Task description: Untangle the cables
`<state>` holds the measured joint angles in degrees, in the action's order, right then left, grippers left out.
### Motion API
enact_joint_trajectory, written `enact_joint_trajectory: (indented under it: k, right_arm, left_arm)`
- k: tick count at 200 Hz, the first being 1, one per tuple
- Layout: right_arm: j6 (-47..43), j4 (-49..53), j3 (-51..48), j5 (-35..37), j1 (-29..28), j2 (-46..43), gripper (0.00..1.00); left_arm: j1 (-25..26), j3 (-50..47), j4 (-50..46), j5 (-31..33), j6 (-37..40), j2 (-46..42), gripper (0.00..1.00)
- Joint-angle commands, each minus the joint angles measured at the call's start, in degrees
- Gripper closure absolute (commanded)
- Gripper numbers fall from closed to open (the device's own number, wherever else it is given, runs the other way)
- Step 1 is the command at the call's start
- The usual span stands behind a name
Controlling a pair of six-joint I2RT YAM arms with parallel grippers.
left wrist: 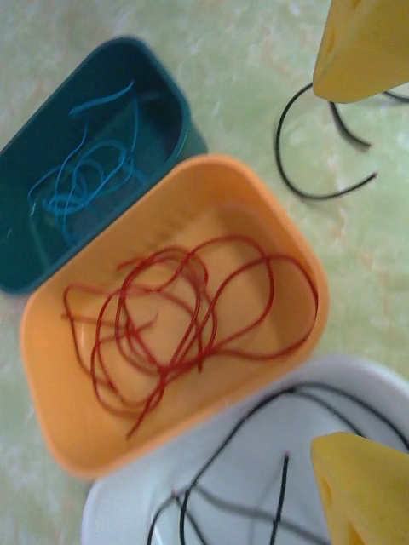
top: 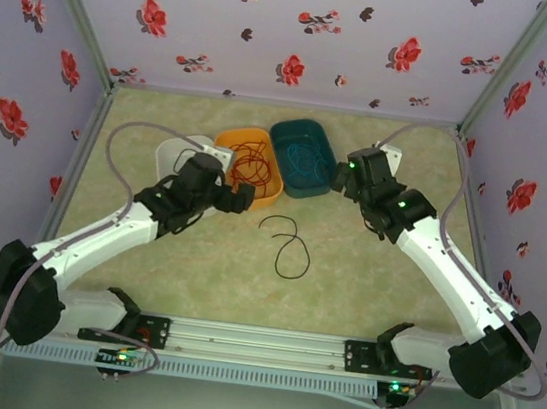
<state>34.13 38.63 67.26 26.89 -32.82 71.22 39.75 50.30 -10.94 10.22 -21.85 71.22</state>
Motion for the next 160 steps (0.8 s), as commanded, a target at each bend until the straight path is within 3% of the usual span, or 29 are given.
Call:
enact_joint_trajectory:
  k: [1,34,85,160]
  right_arm:
    - [4.06,3.33,-2.84,1.97,0.73,0.35,0.01]
    - [7.05,3.91,-7.72,-1.87,0.83,0.37,0.01]
    - [10.43,0.18,-16.68,-10.38,-0.33,-0.26,0.01]
    - [18.87,-3.18,-20.7,-14.18,-11.75,5.08,0.18]
  left_arm:
    - [3.06,0.43,5.86,-0.08,-3.14,4.07,0.0]
    - [7.15,2.15,7.1,2.93,-5.05,9.87,0.0]
    - [8.94,1.3,9.44,9.42,-9.92,12.09,0.0]
    - [8.93,-0.21,8.39,14.84,-13.05,10.42,0.0]
